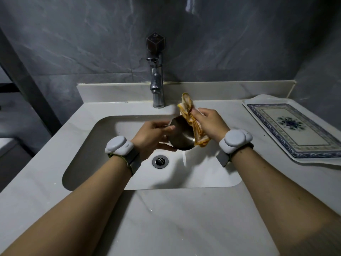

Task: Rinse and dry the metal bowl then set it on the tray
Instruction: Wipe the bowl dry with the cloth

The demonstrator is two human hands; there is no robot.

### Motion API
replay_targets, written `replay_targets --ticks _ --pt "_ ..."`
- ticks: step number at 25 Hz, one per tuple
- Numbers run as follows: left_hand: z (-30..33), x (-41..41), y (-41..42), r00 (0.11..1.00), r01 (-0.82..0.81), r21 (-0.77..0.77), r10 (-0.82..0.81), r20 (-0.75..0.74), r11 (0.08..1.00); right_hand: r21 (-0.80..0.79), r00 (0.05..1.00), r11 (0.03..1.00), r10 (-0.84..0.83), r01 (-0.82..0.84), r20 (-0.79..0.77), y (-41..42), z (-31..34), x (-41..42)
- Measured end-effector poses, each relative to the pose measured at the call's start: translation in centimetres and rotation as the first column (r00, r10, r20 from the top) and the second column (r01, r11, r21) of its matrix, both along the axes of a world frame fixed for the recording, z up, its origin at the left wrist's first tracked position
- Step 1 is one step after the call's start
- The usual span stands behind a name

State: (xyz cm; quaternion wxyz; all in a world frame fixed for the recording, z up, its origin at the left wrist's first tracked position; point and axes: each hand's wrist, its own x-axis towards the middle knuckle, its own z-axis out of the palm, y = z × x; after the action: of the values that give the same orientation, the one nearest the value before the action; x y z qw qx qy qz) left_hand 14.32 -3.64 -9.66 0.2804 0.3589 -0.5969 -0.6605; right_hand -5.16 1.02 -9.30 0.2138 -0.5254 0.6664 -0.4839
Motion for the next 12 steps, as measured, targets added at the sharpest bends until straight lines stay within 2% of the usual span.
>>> replay_targets --ticks 2,5,12 --pt "0.08 0.18 -0.17 0.997 -0.037 0.083 0.042 -0.062 0.996 0.001 0.998 1.000 -0.030 0.030 0.056 -0.07 -0.06 -0.26" --pt "0.14 0.41 -0.43 0.992 -0.066 0.141 0.080 -0.098 0.988 0.001 0.997 0.999 -0.048 0.048 0.055 -0.11 -0.18 -0.44" --pt "0.52 0.83 -0.36 1.000 0.014 0.103 -0.014 0.002 0.995 -0.021 0.995 0.995 0.095 -0.095 -0.010 -0.09 0.10 -0.32"
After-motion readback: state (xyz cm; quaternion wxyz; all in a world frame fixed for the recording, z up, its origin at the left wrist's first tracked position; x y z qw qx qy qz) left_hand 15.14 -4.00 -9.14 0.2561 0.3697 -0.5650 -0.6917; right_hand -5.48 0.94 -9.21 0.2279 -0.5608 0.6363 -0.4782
